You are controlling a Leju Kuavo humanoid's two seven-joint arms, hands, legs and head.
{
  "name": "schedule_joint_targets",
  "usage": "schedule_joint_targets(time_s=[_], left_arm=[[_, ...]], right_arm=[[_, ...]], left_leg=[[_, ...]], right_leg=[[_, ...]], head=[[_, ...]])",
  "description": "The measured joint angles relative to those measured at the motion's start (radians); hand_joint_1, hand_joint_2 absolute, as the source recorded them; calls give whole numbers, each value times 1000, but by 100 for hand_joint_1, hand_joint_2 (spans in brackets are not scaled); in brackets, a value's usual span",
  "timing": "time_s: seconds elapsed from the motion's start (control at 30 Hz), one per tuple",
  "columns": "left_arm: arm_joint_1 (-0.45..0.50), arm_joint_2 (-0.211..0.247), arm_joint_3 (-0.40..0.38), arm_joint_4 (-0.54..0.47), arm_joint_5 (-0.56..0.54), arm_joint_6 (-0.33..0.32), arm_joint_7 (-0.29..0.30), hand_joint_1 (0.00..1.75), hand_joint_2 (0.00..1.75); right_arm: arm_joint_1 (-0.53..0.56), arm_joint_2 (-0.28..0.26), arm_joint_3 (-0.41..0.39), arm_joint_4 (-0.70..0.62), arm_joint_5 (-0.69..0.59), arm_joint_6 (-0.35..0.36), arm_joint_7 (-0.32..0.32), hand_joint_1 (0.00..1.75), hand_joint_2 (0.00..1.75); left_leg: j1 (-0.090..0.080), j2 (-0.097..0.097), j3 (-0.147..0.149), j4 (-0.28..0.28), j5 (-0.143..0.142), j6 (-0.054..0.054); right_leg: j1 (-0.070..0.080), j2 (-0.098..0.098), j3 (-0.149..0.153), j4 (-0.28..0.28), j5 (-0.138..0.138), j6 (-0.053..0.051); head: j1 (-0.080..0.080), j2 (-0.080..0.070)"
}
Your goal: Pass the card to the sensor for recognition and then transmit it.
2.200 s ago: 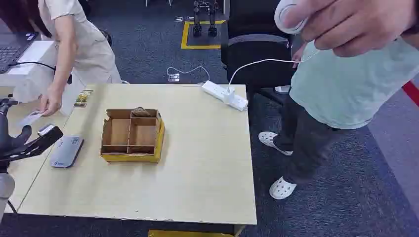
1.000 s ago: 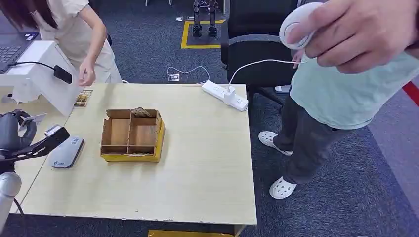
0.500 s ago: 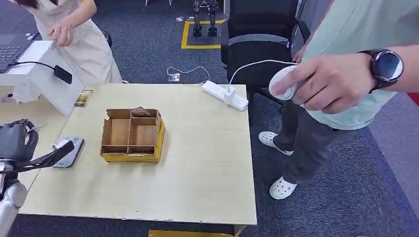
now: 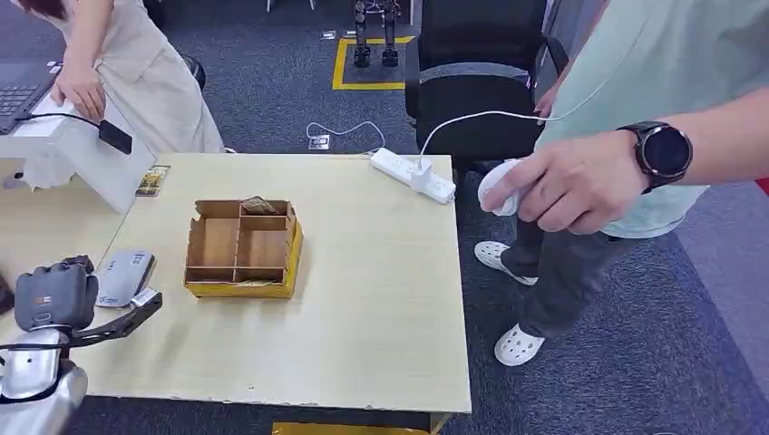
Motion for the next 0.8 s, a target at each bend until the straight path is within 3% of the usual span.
schedule_joint_targets(time_s=[0.4,0.8], left_arm=[[-17,-36,-10,96,-36,-19,6,175,175],[-69,-42,-17,207,-105,0,60,175,175]], right_arm=[[-1,0,0,0,5,-3,0,0,175],[-3,0,0,0,6,-3,-5,0,175]], left_leg=[[0,0,0,0,0,0],[0,0,0,0,0,0]], right_leg=[[0,0,0,0,0,0],[0,0,0,0,0,0]], head=[[0,0],[0,0]])
